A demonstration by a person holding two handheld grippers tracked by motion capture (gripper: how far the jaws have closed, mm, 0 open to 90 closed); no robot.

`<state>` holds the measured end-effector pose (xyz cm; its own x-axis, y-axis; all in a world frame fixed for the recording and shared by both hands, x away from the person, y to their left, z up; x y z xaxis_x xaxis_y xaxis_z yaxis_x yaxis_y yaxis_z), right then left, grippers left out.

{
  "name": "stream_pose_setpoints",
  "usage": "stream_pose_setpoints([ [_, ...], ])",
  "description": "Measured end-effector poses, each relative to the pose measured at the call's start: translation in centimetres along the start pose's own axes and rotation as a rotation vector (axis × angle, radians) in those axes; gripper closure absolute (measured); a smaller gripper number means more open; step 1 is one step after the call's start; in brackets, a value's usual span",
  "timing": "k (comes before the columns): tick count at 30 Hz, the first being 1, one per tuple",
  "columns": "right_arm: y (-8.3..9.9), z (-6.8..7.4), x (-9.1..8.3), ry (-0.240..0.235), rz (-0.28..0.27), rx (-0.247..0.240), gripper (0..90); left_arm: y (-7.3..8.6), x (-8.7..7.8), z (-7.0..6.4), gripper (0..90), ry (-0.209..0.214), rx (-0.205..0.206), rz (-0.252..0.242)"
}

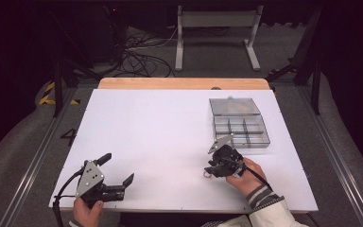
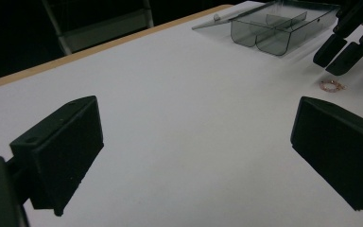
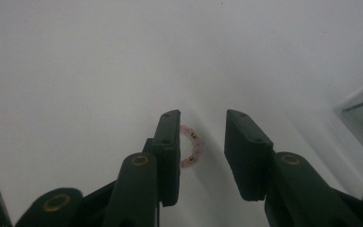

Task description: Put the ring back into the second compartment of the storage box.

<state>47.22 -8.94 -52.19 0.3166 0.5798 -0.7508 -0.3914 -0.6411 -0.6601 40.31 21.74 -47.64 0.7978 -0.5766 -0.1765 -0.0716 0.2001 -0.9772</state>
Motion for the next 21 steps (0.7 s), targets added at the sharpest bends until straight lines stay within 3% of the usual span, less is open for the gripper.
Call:
stream_pose_setpoints([
  [9,0.3,0.1,0.6,0.003,0.04,0.0,70.3,0.0,0.0,0.0,3.8,0.001,-0.004,0.004],
  [21,0.6,0.2,1.1,0.018,0.073,-0.019,81.3,0.0,0.0,0.0,3.8,0.001,-0.001,0.001],
])
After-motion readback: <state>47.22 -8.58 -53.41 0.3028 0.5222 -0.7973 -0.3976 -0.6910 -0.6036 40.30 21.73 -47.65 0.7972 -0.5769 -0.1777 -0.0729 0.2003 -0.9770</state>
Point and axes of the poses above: each handheld gripper's, and its own axes: x roughly forward along the jaws, y roughly out of its underside, z roughly to its left, the point moved 8 cm from there along x, roughly forward along the jaws, and after that the axes turned 10 degrees about -z, right-handed, at the moved point
